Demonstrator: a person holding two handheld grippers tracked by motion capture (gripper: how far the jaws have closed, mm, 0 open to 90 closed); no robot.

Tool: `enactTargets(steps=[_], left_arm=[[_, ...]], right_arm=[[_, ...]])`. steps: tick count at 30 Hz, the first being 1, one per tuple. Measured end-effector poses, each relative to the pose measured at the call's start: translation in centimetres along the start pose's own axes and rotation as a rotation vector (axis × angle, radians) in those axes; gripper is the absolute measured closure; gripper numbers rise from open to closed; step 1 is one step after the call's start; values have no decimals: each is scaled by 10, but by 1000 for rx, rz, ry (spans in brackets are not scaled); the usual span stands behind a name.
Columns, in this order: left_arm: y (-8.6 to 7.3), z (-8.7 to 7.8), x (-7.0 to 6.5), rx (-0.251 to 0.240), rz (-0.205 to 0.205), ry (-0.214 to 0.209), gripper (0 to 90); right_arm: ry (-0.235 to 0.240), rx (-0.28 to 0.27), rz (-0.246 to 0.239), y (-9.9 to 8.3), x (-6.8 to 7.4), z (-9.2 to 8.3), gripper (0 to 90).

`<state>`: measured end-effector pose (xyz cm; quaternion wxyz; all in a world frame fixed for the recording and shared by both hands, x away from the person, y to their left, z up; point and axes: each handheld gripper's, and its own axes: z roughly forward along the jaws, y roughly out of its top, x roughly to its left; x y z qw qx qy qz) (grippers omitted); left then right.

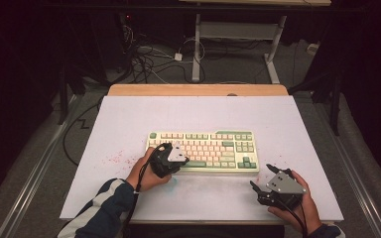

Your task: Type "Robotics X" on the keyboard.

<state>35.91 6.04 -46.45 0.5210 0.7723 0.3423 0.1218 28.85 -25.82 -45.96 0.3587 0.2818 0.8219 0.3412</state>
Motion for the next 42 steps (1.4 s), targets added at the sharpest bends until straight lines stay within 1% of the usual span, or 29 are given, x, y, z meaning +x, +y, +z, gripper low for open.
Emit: enactTargets(steps=[3, 8, 12, 17, 19, 20, 21, 23, 24, 25, 28, 31, 32, 34, 37, 40, 42], left_arm=[[-3, 0, 1, 10, 5, 1, 855], [-3, -2, 4, 7, -4, 6, 858], [-3, -2, 3, 9, 14, 14, 857], [-4, -3, 6, 10, 7, 19, 858], [-6, -1, 8, 27, 3, 14, 868], [-7, -1, 8, 11, 4, 8, 870], [-7, -1, 9, 9, -4, 8, 870], [-7, -2, 7, 17, 23, 19, 870], [-7, -2, 5, 14, 29, 23, 869], [-7, -3, 5, 14, 32, 22, 860], [-3, -6, 4, -7, 35, 22, 853], [2, -11, 5, -27, 32, 24, 857], [3, -13, 6, -35, 25, 23, 858], [4, -15, 7, -42, 29, 27, 858], [6, -18, 9, -54, 19, 31, 852], [7, -21, 13, -67, 10, 44, 826], [7, -23, 15, -72, 15, 54, 810]], right_arm=[[2, 2, -7, 0, 0, 0, 266], [8, 7, -9, 0, 0, 0, 266], [12, 12, -12, 0, 1, 1, 266], [15, 16, -20, -1, 1, 1, 266], [15, 17, -22, -1, 1, 1, 266], [16, 18, -22, -1, 1, 1, 266], [17, 19, -23, -1, 2, 2, 266], [16, 20, -24, -1, 2, 2, 266], [15, 21, -24, 0, 2, 2, 265], [12, 19, -25, 0, 2, 1, 266], [8, 17, -20, -1, 1, 1, 265], [9, 21, -18, -1, 0, 1, 265], [9, 21, -19, -1, 1, 2, 265], [8, 21, -21, -1, 1, 2, 266], [8, 21, -20, -1, 1, 1, 266], [7, 18, -19, -1, 0, 1, 266], [5, 17, -17, -1, 0, 1, 266]])
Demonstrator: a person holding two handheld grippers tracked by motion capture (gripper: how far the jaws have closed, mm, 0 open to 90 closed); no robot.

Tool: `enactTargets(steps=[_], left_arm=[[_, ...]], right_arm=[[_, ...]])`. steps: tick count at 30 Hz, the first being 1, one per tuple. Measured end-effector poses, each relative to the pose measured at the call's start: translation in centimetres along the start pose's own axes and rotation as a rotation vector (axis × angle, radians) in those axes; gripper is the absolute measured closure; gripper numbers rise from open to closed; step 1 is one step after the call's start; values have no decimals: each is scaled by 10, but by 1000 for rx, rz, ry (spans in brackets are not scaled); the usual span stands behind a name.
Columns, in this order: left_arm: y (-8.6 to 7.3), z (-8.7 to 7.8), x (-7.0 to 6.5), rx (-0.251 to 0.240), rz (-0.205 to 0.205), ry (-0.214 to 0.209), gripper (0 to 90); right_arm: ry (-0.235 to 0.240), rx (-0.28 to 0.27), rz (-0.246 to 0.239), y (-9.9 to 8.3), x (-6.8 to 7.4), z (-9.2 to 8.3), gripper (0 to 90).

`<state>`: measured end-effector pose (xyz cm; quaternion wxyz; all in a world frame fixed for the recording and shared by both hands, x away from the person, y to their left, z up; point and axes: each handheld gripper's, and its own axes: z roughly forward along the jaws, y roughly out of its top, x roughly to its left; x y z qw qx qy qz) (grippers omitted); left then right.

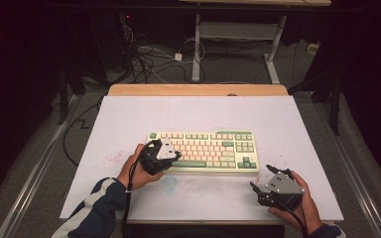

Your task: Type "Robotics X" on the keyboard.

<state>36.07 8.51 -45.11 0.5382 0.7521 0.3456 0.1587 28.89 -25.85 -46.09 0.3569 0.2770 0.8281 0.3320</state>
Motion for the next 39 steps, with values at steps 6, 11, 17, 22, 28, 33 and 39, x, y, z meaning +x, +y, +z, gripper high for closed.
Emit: enactTargets(steps=[6, 11, 17, 22, 28, 33, 39], left_arm=[[2, -5, 7, -36, -7, 34, 669], [3, -13, 13, -79, -30, 42, 475], [2, -20, 18, -130, -32, 78, 289], [-2, -23, 21, -141, -20, 101, 240], [-7, -28, 24, -148, -15, 113, 211], [-12, -33, 27, -152, -7, 125, 207], [-20, -36, 29, -147, -9, 145, 207]], right_arm=[[-2, 0, 0, 0, -1, 0, 265], [-5, -2, 5, 0, -1, -1, 266], [-8, -7, 11, 0, -2, -2, 265], [-9, -15, 21, 0, -3, -3, 265], [-8, -15, 27, 0, -4, -3, 265], [-11, -15, 27, 0, -4, -2, 265], [-6, -17, 31, 1, -3, 0, 265]])
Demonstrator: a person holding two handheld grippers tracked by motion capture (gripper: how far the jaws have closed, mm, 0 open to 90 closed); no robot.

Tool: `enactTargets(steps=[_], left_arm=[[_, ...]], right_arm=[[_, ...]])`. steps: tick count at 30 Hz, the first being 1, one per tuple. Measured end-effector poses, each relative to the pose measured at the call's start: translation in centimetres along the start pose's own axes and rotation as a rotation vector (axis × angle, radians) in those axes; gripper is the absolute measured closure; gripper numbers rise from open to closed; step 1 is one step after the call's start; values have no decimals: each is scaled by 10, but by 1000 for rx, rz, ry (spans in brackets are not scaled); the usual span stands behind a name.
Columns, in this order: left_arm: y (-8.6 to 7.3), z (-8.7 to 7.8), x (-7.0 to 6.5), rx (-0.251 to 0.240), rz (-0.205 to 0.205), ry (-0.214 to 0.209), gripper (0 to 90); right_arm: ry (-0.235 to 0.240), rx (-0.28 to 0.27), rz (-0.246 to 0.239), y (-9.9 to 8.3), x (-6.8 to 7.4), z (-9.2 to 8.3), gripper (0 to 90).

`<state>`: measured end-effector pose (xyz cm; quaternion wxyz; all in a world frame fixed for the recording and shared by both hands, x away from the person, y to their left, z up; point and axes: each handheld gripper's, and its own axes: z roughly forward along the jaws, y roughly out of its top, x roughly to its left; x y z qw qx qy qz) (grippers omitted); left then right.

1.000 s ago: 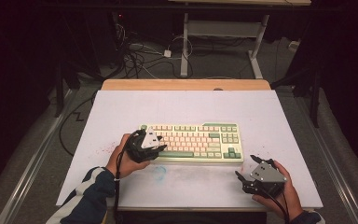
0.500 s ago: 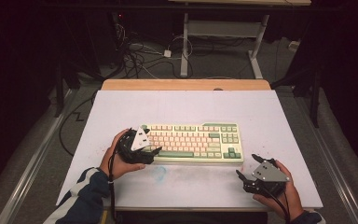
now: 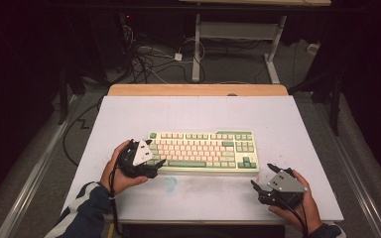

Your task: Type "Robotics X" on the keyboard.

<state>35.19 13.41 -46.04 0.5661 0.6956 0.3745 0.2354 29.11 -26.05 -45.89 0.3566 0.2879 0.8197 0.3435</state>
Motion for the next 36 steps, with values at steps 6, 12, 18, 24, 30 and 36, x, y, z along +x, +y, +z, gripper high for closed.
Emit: enactTargets(steps=[6, 12, 18, 24, 30, 36], left_arm=[[-7, -7, 3, -5, -4, 23, 207], [-13, -15, 5, -2, -7, 33, 207], [-19, -22, 6, 9, -13, 50, 204], [-24, -29, 8, 21, -19, 56, 204], [-26, -30, 9, 31, -24, 68, 198], [-26, -29, 9, 31, -25, 66, 198]], right_arm=[[3, 1, 7, 0, 0, 2, 265], [2, -6, 16, 1, 0, 1, 265], [0, -5, 17, 2, 0, 2, 265], [-4, -10, 36, 4, -2, 4, 272], [23, -22, 68, 12, -6, 9, 302], [111, -48, 76, 23, -10, 13, 513]])
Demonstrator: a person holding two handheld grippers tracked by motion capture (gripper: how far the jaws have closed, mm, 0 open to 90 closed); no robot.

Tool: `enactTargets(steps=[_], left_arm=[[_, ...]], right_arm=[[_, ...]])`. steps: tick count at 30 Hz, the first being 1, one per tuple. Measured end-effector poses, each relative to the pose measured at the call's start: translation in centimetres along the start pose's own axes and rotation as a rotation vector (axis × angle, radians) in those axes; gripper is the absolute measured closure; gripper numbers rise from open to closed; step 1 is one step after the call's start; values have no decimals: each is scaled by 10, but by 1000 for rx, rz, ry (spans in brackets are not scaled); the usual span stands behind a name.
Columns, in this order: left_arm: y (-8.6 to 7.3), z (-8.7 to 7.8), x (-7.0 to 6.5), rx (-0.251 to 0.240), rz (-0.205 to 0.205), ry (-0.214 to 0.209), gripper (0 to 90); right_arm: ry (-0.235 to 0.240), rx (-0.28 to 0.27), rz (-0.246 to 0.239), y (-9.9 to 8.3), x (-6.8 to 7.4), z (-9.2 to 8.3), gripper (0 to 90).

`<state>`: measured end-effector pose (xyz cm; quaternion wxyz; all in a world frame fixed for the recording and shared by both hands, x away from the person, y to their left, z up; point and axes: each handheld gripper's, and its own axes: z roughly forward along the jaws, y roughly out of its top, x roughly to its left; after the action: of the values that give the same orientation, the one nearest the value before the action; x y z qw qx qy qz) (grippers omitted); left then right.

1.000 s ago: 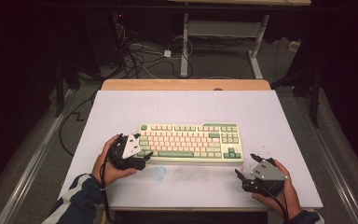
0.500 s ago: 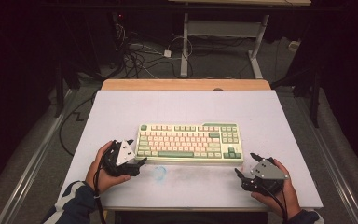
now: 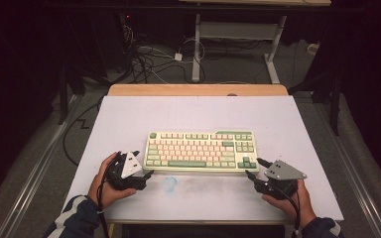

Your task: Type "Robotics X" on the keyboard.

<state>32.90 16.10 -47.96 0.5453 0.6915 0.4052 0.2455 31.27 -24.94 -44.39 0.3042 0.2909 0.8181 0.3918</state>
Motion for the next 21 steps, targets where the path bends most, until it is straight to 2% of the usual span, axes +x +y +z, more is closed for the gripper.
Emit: enactTargets(steps=[4, 7, 12, 17, 21], left_arm=[[0, 0, 0, 0, 0, 2, 198], [0, 0, 0, 1, -2, 0, 198], [-1, 1, 0, 6, 0, -3, 198], [-1, 1, -1, 11, 0, -7, 198], [-2, 1, -2, 18, 4, -10, 198]], right_arm=[[37, 9, -1, 9, -1, 6, 665], [47, 18, -7, 15, -1, 13, 769], [72, 20, -1, 21, -1, 22, 833], [84, 27, -24, 28, 1, 28, 900], [97, 33, -26, 33, 2, 35, 900]])
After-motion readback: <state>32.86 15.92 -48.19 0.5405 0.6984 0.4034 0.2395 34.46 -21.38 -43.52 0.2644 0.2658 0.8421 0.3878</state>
